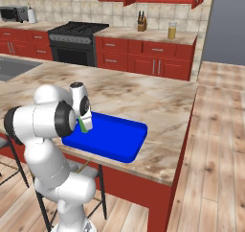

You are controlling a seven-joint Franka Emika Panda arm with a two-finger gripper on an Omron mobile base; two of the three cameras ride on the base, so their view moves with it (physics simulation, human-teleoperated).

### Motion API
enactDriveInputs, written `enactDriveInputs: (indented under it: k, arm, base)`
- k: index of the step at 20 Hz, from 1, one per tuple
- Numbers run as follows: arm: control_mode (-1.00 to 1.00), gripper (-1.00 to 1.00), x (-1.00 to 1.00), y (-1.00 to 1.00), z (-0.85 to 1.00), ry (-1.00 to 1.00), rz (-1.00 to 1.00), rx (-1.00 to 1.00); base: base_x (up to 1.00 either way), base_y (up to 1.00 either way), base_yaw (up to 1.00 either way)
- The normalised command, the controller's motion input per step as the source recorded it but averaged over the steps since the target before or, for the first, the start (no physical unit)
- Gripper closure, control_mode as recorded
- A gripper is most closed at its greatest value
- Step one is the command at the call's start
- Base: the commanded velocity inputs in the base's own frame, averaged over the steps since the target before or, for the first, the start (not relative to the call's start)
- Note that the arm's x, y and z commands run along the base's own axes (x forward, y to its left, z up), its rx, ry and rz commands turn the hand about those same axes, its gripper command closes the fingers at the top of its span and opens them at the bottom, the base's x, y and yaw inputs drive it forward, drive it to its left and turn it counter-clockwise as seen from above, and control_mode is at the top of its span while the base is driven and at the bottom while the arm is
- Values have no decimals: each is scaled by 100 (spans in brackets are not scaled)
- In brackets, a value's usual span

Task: There is a tray on the dining counter. Grab the cup, mug, and pitcher and place them on the tray. The pitcher may be placed next to the tray if it cannot fit the tray.

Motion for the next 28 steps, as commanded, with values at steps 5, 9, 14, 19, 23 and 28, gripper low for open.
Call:
enactDriveInputs:
  k: [5,9,14,19,23,28]
  arm:
    - [-100,100,23,0,0,0,0,0]
    - [-100,100,30,0,0,0,0,0]
    - [-100,100,19,0,0,0,0,0]
    - [-100,100,4,0,-2,-1,0,0]
    - [-100,100,2,0,-4,-1,0,0]
    - [-100,-100,0,0,-1,0,0,0]
  base:
    - [0,0,0]
    - [0,0,0]
    - [0,0,0]
    - [0,0,0]
    - [0,0,0]
    - [0,0,0]
